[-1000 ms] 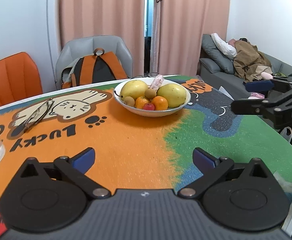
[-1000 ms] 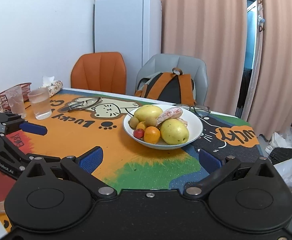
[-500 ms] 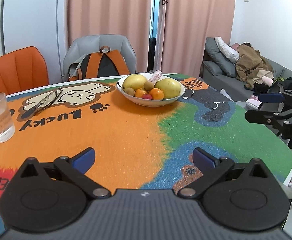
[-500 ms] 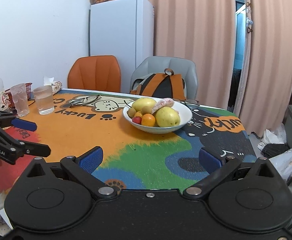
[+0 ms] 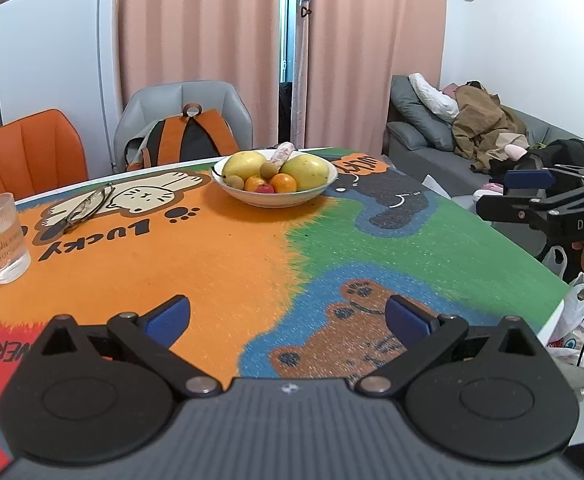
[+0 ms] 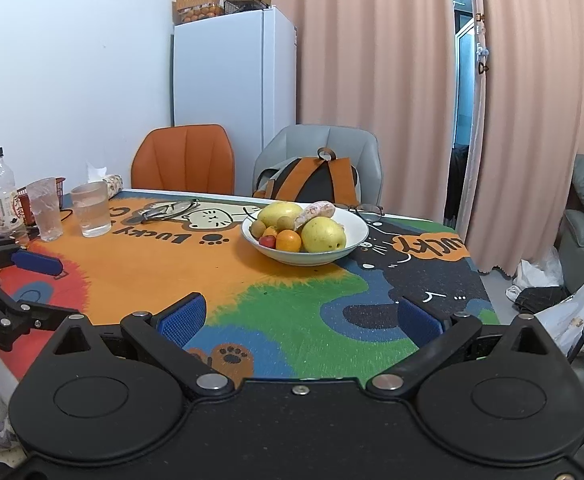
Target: Organize fruits
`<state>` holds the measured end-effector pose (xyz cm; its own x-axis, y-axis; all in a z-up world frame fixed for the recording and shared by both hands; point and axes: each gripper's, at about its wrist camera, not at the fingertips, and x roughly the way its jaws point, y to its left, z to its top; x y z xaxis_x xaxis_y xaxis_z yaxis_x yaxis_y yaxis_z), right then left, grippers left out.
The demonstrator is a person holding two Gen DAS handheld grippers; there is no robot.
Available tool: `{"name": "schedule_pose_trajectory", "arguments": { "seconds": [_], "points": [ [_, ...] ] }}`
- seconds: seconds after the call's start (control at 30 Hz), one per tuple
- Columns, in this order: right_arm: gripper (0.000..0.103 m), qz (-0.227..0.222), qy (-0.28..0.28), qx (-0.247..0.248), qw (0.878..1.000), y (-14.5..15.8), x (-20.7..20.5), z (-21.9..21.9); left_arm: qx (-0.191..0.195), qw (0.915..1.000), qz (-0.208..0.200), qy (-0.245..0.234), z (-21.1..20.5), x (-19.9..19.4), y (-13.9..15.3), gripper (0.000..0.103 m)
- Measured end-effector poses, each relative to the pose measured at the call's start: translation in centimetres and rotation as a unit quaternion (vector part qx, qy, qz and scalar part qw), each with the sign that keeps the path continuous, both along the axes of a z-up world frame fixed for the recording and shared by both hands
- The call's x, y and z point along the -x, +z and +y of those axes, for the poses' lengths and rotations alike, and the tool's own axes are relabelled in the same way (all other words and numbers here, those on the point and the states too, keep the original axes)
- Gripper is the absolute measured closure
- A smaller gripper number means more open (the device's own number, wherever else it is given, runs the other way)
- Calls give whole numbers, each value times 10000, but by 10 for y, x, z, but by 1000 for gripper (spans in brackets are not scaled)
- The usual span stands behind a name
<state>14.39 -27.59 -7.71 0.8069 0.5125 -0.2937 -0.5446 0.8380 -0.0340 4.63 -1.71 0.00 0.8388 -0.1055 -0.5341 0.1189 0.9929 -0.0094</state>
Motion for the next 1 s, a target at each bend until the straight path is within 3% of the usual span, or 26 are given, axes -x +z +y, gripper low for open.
{"name": "schedule_pose_trajectory", "arguments": {
  "seconds": [0.3, 0.83, 1.0],
  "points": [
    [0, 126, -26, -157, 9998, -5, 14, -9, 82, 9999, -99, -26, -6, 25, -3, 0],
    [0, -484, 90, -76, 9988, -2, 48, -1, 323, 9990, -296, 48, 2, 38, -2, 0],
    [0, -456, -19, -76, 9989, -3, 45, 0, 364, 9982, -401, 274, 11, 43, 0, 0]
  ]
}}
